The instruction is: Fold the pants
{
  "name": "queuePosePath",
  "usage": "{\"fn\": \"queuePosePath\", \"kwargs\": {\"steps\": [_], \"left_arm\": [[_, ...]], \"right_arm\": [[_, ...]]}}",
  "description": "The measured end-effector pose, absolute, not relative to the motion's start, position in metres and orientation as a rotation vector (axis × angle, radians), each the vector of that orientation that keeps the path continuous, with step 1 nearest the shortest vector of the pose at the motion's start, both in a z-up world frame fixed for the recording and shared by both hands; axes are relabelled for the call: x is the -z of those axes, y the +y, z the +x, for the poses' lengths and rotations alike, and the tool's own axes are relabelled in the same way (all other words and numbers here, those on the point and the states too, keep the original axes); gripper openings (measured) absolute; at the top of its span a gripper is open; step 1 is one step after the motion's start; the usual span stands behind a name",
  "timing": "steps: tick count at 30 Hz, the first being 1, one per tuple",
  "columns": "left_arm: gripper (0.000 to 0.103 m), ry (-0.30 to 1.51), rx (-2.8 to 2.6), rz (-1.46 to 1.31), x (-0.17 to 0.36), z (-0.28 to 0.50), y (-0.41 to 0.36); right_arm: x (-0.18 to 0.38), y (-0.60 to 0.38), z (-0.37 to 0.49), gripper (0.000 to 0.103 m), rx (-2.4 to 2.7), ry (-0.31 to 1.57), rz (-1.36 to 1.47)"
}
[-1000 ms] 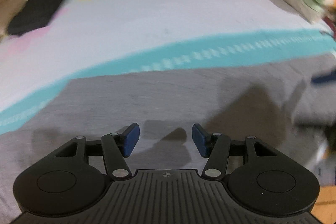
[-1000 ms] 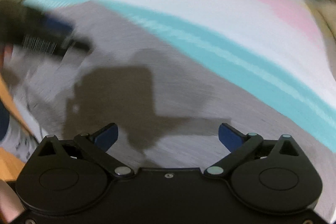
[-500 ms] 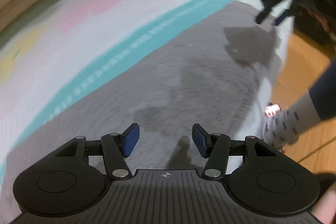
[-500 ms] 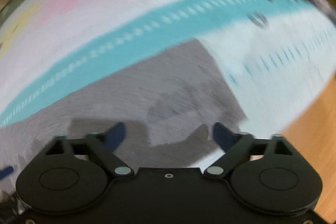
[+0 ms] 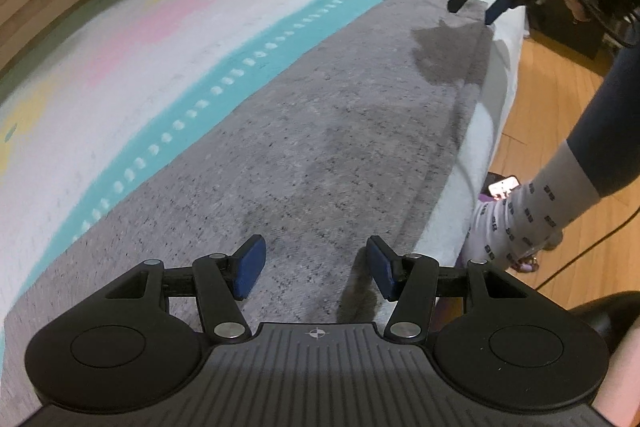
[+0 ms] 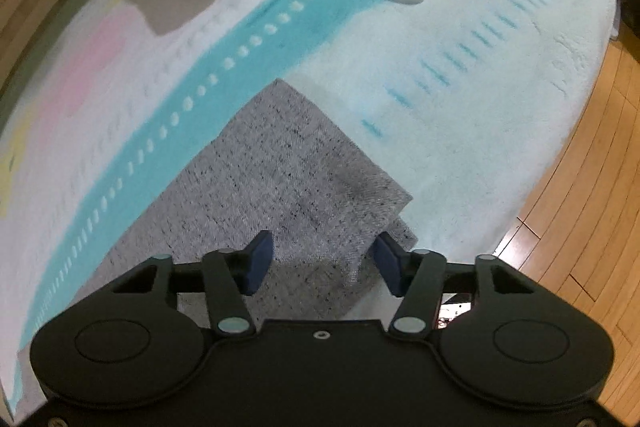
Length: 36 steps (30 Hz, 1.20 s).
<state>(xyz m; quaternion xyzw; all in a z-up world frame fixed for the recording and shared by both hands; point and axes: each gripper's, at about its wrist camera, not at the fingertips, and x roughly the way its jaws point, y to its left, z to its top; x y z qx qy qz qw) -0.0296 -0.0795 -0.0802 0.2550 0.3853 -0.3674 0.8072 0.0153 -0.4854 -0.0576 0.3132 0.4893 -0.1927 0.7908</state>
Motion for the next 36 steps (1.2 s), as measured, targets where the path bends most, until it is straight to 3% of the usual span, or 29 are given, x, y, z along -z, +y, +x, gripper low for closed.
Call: {"fn": "queuePosePath", "kwargs": {"steps": [5, 6, 7, 9, 19, 30, 32, 33, 36], "left_arm": [[0.054, 0.835, 0.787, 0.547, 0.083, -0.029, -0.079], [0.054, 0.828, 0.791, 0.552, 0.083, -0.03, -0.079], [0.054, 0.819, 0.795, 0.558, 0.083, -0.032, -0.079], [0.054, 0.8, 0.799, 0.573, 0.083, -0.035, -0.079], [0.054, 0.677, 0.865, 0.644, 0.08, -0.061, -0.092], [0.054, 0.702, 0.814, 0.64, 0.087, -0.048, -0.112], [0.036, 0.717, 0.828, 0.634, 0.09, -0.045, -0.112], [0.013, 0.741, 0.846, 0.626, 0.09, -0.043, -0.112], [0.003, 0.759, 0.867, 0.595, 0.085, -0.039, -0.107]], "right_arm": [[0.069, -0.494, 0.018, 0.059, 0.409, 1.055, 0.734], [0.071, -0.494, 0.019, 0.049, 0.407, 1.054, 0.747], [0.072, -0.494, 0.019, 0.029, 0.404, 1.043, 0.749], [0.065, -0.492, 0.019, 0.015, 0.413, 1.013, 0.716], [0.036, -0.495, 0.011, 0.015, 0.317, 0.837, 0.794], [0.03, -0.501, 0.007, 0.015, 0.309, 0.78, 0.85], [0.028, -0.5, 0.007, 0.015, 0.304, 0.779, 0.842], [0.028, -0.5, 0.007, 0.015, 0.304, 0.78, 0.838], [0.028, -0.5, 0.008, 0.015, 0.303, 0.787, 0.836]]}}
